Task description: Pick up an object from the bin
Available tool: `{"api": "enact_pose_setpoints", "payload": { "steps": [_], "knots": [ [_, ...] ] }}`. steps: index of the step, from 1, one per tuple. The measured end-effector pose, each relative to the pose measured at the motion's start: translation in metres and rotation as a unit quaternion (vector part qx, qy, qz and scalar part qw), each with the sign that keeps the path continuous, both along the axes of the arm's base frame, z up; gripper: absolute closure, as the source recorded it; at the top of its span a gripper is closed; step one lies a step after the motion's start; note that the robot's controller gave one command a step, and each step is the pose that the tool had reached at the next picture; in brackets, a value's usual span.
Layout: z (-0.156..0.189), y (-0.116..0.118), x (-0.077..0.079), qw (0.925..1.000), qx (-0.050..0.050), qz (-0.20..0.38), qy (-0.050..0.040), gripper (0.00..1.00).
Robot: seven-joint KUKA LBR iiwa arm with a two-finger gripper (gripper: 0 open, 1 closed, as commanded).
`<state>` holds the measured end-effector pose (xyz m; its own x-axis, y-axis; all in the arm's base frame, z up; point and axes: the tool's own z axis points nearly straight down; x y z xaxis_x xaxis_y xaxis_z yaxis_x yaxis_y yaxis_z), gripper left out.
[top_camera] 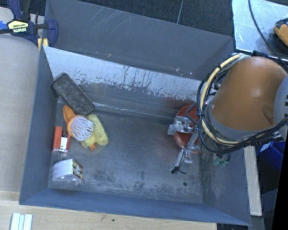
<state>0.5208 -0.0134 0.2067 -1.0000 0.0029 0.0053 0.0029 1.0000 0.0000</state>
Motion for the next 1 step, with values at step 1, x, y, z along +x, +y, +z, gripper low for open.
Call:
{"api": "enact_pose_setpoints", "payload": {
  "steps": [1],
  "knots": [
    [0.0046,0.0000,0.0017,1.0000,0.000,0.000,-0.0044,0.00]
  ]
}}
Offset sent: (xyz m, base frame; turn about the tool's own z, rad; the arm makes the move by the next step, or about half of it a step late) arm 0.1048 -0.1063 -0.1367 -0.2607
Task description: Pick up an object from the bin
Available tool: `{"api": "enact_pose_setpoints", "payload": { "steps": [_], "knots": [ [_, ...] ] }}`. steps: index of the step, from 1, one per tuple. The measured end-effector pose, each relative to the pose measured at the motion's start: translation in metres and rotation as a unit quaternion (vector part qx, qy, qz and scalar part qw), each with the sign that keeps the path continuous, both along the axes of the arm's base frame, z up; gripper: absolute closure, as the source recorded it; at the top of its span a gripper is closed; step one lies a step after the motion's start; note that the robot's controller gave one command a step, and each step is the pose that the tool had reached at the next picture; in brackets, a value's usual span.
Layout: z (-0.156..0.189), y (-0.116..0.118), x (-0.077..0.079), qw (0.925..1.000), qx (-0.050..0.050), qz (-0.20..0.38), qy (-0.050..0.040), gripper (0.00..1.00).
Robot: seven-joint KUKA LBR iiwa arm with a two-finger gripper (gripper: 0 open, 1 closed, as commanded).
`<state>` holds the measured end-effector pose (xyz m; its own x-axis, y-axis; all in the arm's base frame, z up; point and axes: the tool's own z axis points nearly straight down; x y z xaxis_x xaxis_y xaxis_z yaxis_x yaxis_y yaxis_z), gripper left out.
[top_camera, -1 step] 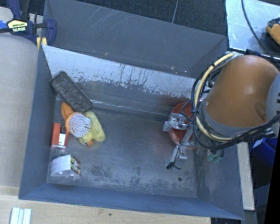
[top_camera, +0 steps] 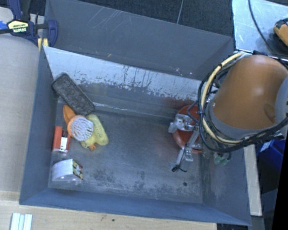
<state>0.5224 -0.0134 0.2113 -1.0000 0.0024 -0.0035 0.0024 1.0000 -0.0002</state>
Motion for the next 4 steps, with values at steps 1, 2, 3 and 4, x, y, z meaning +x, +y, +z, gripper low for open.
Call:
{"api": "enact_pose_setpoints", "payload": {
  "steps": [1,2,3,4],
  "knots": [
    [-0.112,-0.087,0.087,0.9942,-0.001,0.107,-0.0026,0.00],
    [-0.067,-0.077,-0.027,0.9969,0.000,0.078,-0.0025,0.00],
    [-0.108,-0.045,0.057,0.9064,-0.003,0.422,-0.0020,0.00],
    [-0.136,-0.066,0.064,0.9923,0.000,0.124,-0.0024,0.00]
  ]
}}
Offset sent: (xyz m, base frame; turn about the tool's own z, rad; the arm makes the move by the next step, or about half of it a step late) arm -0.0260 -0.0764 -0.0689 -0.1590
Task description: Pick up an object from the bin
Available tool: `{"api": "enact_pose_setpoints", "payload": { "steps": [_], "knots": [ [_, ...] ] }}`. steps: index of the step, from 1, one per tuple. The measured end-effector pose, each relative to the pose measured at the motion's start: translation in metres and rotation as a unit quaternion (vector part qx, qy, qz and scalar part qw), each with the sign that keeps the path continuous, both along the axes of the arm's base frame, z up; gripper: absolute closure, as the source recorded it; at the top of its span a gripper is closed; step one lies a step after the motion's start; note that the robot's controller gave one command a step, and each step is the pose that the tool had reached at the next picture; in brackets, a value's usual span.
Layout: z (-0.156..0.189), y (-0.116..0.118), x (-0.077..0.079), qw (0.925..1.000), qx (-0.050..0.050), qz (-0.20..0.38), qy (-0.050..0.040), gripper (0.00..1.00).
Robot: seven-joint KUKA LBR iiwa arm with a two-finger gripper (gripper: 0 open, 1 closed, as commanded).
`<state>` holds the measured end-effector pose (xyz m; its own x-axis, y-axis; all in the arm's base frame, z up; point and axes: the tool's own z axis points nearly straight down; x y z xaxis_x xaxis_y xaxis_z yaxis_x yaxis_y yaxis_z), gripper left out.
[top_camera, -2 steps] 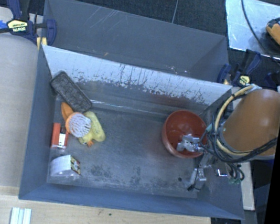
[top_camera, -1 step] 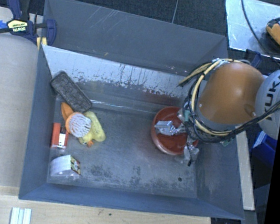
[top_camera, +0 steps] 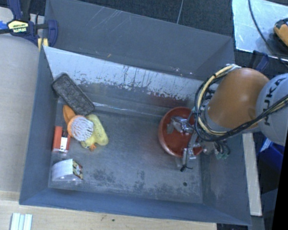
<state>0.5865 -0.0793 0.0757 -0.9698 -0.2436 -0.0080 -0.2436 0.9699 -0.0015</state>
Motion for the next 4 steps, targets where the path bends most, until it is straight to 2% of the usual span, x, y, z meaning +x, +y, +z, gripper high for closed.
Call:
{"api": "enact_pose_setpoints", "payload": {
  "steps": [1,2,4],
  "knots": [
    [-0.003,0.031,0.024,0.9865,-0.003,0.163,0.0016,1.00],
    [-0.003,0.032,0.024,0.9865,-0.003,0.163,0.0016,1.00],
    [0.052,0.032,0.022,0.9867,-0.002,0.162,0.0035,1.00]
  ]
}}
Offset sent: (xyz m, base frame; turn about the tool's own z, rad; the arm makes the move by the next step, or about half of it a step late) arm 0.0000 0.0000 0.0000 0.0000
